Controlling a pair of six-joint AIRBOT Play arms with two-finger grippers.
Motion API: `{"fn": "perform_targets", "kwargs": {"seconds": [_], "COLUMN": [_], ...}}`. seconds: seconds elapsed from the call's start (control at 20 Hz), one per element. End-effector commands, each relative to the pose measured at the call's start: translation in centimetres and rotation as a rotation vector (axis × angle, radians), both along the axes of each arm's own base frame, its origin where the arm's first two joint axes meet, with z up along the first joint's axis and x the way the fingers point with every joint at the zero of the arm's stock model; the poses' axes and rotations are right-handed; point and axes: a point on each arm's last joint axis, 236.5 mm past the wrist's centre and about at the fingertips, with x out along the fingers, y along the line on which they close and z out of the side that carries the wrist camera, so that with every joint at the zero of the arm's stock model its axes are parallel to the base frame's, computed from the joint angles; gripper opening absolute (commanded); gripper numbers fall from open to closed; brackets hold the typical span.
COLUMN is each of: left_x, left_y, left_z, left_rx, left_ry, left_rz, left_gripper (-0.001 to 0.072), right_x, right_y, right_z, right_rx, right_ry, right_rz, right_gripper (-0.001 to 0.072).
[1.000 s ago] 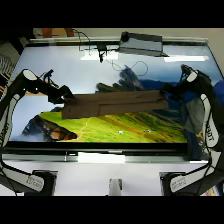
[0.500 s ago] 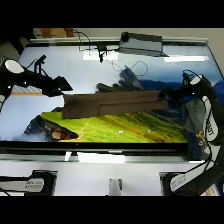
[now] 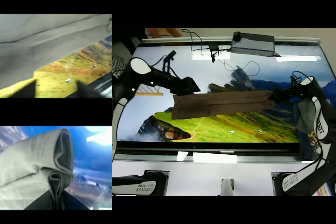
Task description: Fold the shirts.
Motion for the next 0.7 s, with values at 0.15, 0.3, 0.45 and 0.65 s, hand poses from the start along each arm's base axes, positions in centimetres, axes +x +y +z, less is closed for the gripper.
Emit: {"fn": "perform_targets", "kwargs": {"seconds": [0.15, 0.3, 0.45, 0.65], "left_x": [1.4, -0.1, -0.9, -4.5], "left_y": [-9.3, -13.9, -18.4, -24.4], "left_z": [-2.6, -7.4, -10.7, -14.2], "left_rx": [-0.055, -0.068, -0.187, -0.281], "left_ry": [-0.079, 0.004, 0.131, 0.278], "left_rz": [0.003, -0.039, 0.02, 0.041], "left_gripper": [0.0036, 0.0036, 0.0036, 0.0036], "right_x": [-2.1, -5.7, -10.1, -15.3], "right_y": [1.9, 3.1, 4.3, 5.5], "right_z": [10.5, 18.2, 23.7, 28.8], "right_rx": [0.005, -0.008, -0.013, -0.035], "right_ry": [-0.165, -0.246, -0.276, -0.323], "right_rz": [0.162, 0.214, 0.244, 0.26], "right_gripper": [0.0028, 0.0029, 0.003, 0.003]}}
